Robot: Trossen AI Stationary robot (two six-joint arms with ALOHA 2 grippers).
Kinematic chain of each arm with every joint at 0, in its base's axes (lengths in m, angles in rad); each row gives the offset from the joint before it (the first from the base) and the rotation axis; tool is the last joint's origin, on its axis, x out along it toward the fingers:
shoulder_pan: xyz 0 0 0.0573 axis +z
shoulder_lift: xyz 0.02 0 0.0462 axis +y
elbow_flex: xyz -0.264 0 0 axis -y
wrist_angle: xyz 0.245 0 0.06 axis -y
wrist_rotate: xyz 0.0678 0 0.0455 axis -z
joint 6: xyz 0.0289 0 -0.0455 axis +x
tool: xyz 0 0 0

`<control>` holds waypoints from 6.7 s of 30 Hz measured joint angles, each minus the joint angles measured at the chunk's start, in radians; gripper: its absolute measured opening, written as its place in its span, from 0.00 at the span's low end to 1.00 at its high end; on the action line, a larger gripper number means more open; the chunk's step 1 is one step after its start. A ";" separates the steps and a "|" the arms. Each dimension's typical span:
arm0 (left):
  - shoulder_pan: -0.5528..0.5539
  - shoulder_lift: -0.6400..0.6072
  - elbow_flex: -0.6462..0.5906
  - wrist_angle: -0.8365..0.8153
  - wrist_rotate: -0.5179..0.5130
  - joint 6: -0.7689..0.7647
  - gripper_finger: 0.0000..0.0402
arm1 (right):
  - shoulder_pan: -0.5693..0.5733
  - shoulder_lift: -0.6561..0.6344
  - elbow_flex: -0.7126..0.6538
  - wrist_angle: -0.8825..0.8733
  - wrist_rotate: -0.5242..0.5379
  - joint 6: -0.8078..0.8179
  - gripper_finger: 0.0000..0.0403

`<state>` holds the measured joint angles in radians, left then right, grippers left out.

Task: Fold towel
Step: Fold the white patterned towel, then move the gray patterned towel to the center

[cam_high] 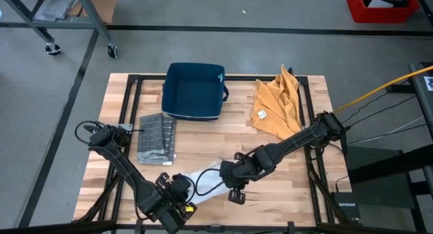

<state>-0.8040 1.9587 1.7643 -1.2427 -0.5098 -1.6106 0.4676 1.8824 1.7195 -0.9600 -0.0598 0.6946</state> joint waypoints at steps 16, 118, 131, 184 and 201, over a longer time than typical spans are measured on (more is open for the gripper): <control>0.023 -0.004 -0.138 -0.049 -0.002 -0.085 0.01 | -0.159 0.043 0.000 -0.010 0.023 -0.229 0.00; 0.063 0.096 -0.354 0.013 0.131 -0.092 0.00 | -0.202 0.346 0.002 0.287 -0.002 -0.441 0.34; 0.066 0.095 -0.364 0.061 0.099 0.020 0.04 | -0.200 0.361 0.030 0.269 -0.002 -0.438 0.31; -0.062 -0.275 0.041 -0.234 -0.072 0.409 0.24 | -0.173 0.178 0.381 -0.352 0.179 -0.436 0.05; -0.015 -0.366 0.040 -0.323 -0.292 0.642 0.24 | -0.175 0.162 0.378 -0.228 0.304 -0.445 0.05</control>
<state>-0.8185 1.5929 1.8042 -1.5654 -0.8023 -0.9682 0.2924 2.0440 2.0975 -1.1877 0.2438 0.2499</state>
